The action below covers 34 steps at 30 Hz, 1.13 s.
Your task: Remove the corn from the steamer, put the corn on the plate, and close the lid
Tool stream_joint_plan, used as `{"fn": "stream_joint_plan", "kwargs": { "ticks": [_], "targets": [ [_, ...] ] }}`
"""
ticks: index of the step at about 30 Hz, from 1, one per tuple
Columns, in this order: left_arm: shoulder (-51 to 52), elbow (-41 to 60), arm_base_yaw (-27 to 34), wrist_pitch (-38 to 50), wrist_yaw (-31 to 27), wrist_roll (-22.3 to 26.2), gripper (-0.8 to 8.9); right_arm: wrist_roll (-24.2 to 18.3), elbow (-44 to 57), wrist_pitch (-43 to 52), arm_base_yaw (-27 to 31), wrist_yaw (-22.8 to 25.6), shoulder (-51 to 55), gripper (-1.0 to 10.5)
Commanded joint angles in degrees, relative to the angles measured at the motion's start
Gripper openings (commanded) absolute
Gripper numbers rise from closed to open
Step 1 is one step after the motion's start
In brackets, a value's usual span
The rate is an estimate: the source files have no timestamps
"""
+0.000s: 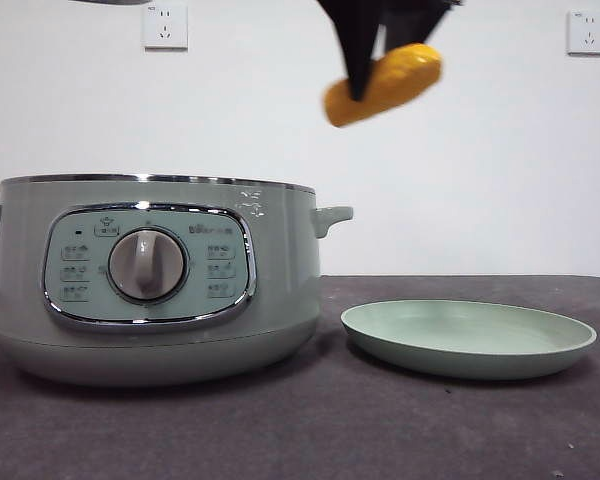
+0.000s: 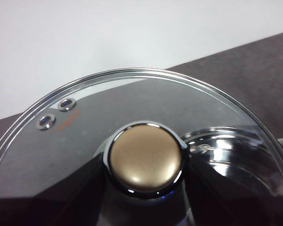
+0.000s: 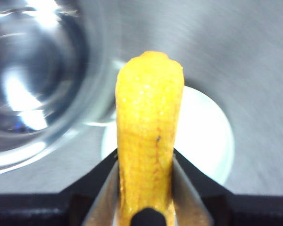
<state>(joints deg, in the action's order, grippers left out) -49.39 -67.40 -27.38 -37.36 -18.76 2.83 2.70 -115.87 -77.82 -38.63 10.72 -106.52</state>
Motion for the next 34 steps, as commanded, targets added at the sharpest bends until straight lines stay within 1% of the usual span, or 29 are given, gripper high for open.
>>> {"fn": "stream_joint_plan", "kwargs": {
  "ticks": [1,3,7,12,17,21,24,26,28,29,30,32,34],
  "targets": [
    [-0.2,-0.6,0.1,3.5,1.5,-1.5,-0.09,2.6,2.4,-0.9,2.1,0.2,-0.3,-0.1],
    [-0.7,-0.6,0.1,3.5,2.7,-1.6,-0.09,2.8,4.7,-0.5,3.4,0.2,-0.3,-0.1],
    [-1.1,-0.6,0.1,3.5,2.7,-1.6,-0.09,3.0,11.4,2.6,5.1,0.2,-0.3,-0.1],
    [-1.2,-0.6,0.1,3.6,2.7,-1.6,-0.09,3.0,22.2,12.1,6.7,0.2,-0.3,-0.1],
    [-1.2,-0.6,0.1,3.5,2.7,-1.6,-0.09,3.0,34.0,25.2,6.8,0.2,-0.3,-0.1],
    [-1.2,-0.6,0.1,3.5,2.7,-1.6,-0.09,3.0,41.4,34.5,7.0,0.1,-0.3,-0.1],
    [-1.2,-0.6,0.1,3.5,2.7,-1.6,-0.09,3.3,44.5,38.5,7.0,0.1,-0.3,-0.1],
    [-1.2,-0.6,0.1,3.5,2.7,-1.6,-0.09,3.2,44.8,38.6,7.2,-0.3,-0.3,-0.1],
    [-1.2,-0.6,0.1,3.5,2.7,-1.6,-0.09,3.2,44.8,38.5,7.2,-0.3,-0.3,0.2],
    [-1.2,-0.6,0.1,3.5,2.7,-1.6,-0.09,3.3,44.8,38.5,7.2,-0.3,-0.3,0.6],
    [-1.2,-0.6,0.1,3.5,2.7,-1.6,-0.09,3.3,44.8,38.5,7.2,-0.3,-0.3,1.1],
    [-1.2,-0.6,0.1,3.5,2.7,-1.6,-0.09,3.3,44.8,38.4,7.4,-0.3,-0.3,2.6],
    [-1.2,-0.6,0.1,3.5,2.7,-1.6,-0.09,3.3,44.8,38.4,7.4,-0.2,-0.3,3.7]
  ]
}}
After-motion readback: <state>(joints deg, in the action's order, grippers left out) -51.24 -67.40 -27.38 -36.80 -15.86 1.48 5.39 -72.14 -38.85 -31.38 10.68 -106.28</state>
